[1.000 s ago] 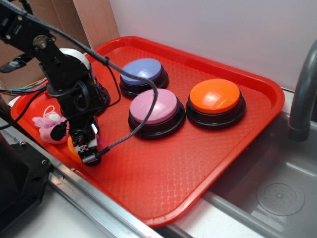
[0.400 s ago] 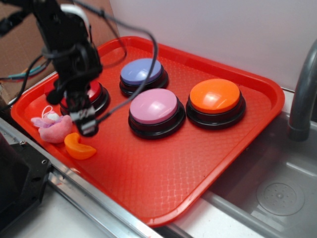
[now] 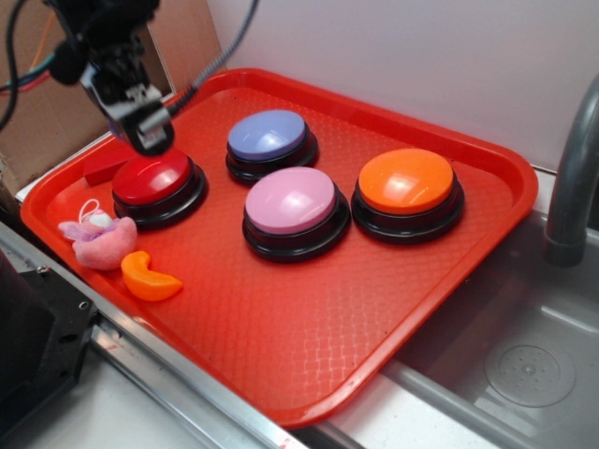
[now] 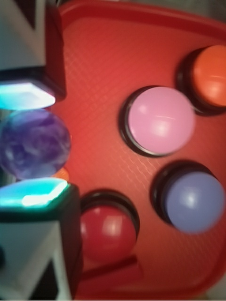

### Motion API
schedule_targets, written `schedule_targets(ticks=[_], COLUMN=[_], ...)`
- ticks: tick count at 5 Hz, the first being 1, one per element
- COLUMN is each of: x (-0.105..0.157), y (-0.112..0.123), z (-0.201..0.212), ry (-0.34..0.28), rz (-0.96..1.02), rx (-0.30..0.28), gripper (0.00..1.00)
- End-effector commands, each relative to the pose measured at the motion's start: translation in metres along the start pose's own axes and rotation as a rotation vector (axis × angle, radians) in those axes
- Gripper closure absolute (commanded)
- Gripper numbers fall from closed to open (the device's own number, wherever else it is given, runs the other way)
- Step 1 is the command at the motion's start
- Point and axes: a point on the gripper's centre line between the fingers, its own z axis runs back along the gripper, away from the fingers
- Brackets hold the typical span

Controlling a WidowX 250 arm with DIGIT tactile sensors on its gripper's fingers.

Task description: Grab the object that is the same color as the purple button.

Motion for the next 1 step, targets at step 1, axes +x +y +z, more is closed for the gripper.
schedule_targets(ticks=[1], x=[0.0101], y=[-0.0061], z=[0.0195], ry=[-0.005], rz=[0.100], rx=[-0.021], gripper=[1.00])
